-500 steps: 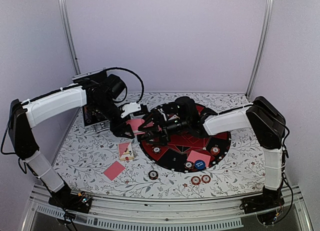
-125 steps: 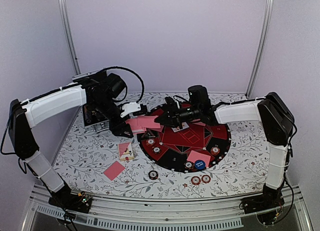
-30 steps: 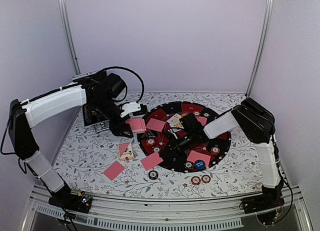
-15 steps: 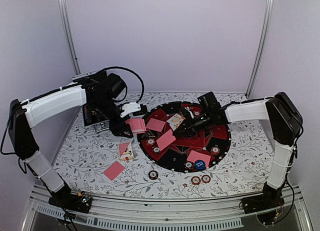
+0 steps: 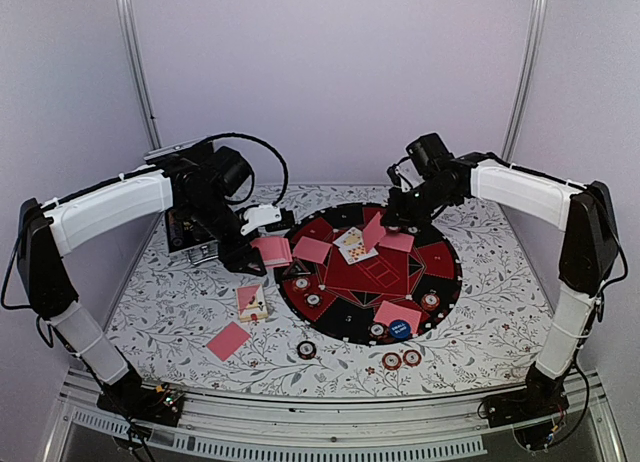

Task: Distribute texas hold em gaming equipment

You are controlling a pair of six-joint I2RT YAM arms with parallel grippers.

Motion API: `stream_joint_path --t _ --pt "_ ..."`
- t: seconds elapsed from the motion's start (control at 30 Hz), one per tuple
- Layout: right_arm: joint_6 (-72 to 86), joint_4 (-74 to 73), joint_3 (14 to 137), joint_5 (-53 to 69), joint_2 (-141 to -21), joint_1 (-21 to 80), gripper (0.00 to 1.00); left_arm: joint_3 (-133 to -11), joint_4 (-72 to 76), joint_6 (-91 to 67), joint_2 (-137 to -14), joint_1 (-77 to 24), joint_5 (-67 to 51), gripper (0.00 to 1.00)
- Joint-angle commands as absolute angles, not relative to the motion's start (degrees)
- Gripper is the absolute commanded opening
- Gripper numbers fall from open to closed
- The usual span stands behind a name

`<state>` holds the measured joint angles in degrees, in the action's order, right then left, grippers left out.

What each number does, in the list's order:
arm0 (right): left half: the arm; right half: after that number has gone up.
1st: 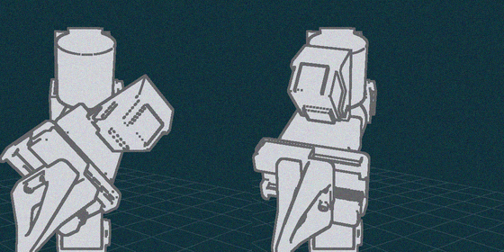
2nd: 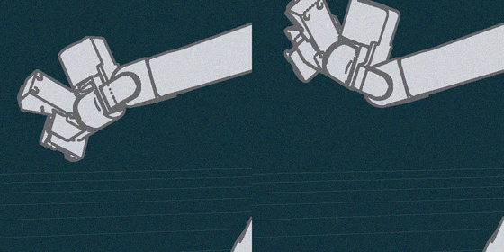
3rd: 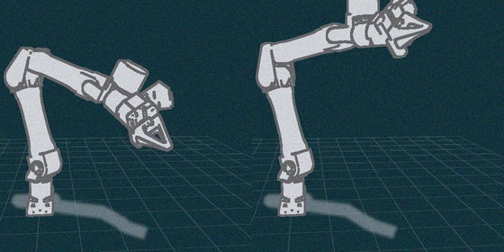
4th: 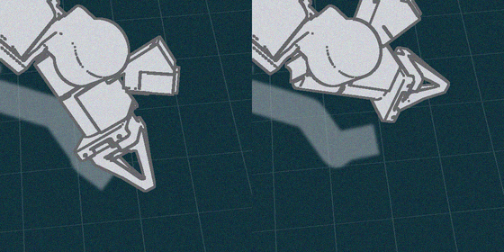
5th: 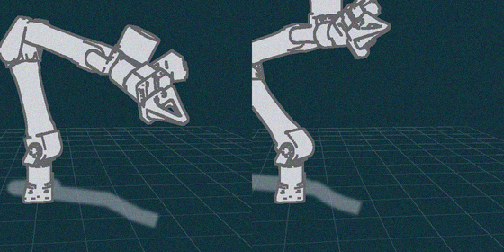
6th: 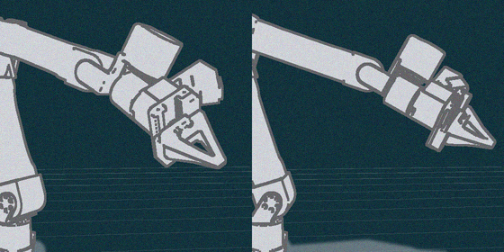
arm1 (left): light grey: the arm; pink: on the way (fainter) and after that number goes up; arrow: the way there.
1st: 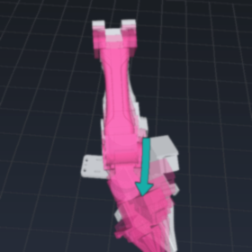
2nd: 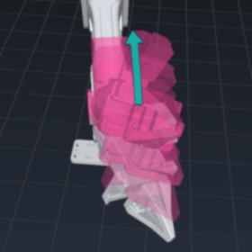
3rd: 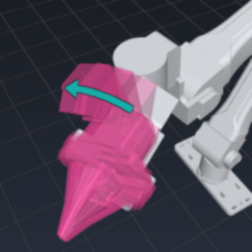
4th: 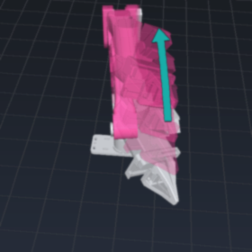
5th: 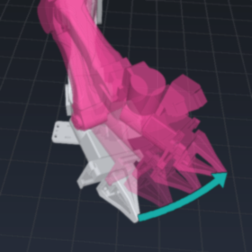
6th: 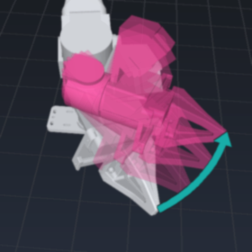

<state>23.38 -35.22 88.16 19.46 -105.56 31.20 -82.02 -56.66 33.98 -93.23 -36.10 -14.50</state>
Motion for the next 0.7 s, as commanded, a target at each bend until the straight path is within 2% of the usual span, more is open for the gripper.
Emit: stream_joint_path --t 0.0,0.27,0.67 --pt "17.76 -45.45 93.01 -2.15 -104.23 32.89 0.0 -82.53 -56.62 33.75 -91.01 -35.77 -14.88 0.0" --pt "14.09 -52.0 101.15 -24.7 -112.57 40.81 0.0 -83.12 -56.72 33.75 -91.41 -35.79 -15.03 0.0" --pt "11.04 -55.39 112.38 -36.67 -131.33 50.71 0.0 -83.23 -56.95 33.84 -91.23 -35.77 -14.59 0.0"
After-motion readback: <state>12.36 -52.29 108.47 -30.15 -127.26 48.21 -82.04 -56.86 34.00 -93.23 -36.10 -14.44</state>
